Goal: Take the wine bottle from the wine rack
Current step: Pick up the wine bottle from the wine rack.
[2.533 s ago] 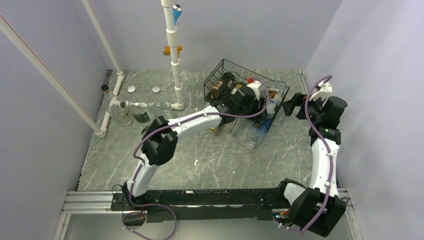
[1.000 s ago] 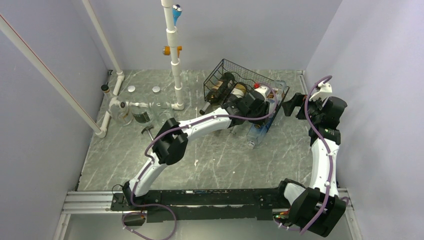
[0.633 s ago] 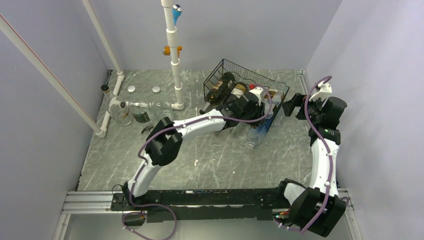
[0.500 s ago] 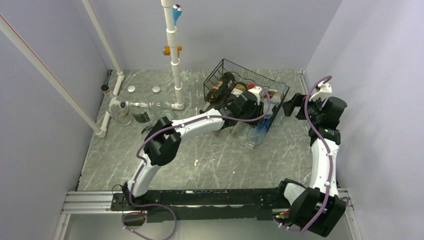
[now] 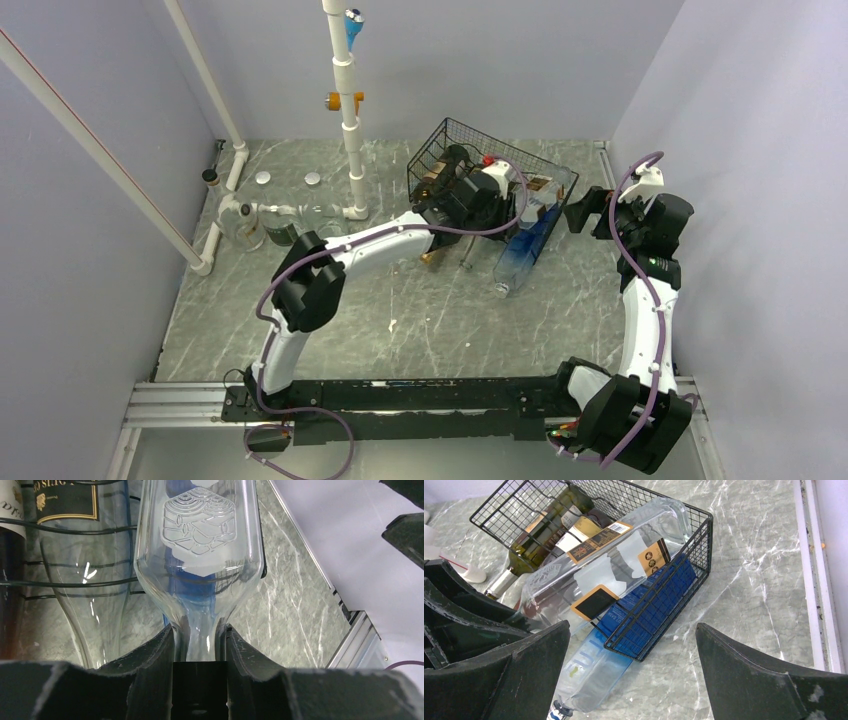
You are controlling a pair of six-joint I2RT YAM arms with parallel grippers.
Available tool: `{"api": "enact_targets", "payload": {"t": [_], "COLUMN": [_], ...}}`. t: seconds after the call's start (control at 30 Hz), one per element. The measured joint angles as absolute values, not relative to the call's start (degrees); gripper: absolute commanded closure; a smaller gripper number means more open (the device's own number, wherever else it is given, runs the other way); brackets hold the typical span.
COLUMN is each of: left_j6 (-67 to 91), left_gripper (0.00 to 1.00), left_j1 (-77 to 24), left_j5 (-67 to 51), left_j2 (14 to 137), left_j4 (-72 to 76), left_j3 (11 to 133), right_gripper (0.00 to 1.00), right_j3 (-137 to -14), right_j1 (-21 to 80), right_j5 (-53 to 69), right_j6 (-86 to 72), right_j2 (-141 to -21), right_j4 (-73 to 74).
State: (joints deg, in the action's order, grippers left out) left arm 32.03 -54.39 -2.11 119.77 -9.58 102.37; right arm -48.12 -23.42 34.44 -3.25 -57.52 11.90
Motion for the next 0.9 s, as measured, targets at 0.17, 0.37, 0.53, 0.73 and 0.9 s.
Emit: {"api": "enact_targets", "payload": {"t": [0.17, 0.37, 0.53, 0.73, 0.9], "left_j6": [31.1, 30.3, 29.3, 29.1, 28.0], "left_gripper": [1.00, 1.00, 1.00, 1.00, 1.00], "left_j1": [-54.0, -53.6, -53.3, -53.1, -52.7], "left_j5": [-2.2, -3.4, -4.8, -4.9, -5.1], "left_j2": [119.2, 118.4, 116.2, 112.2, 110.1], "left_j4": [-8.7, -7.8, -6.1, -3.6, -2.9], "left_j3": [101.4, 99.6, 96.0, 90.1, 87.6], "right_gripper": [0.00, 0.00, 0.00, 0.00, 0.00], "right_j3": [-48.1, -47.9, -47.8, -47.8, -47.8], "right_j1": [-23.4, -23.4, -23.4, -23.4, -23.4], "right_j5": [34.6, 39.3, 45.0, 48.8, 51.9], "right_j6": [-3.2, 0.2, 3.8, 4.5, 5.5], "right_j2": [-57.5, -57.5, -57.5, -57.7, -58.7], "right_j4": [11.9, 12.1, 13.3, 13.7, 14.3]}}
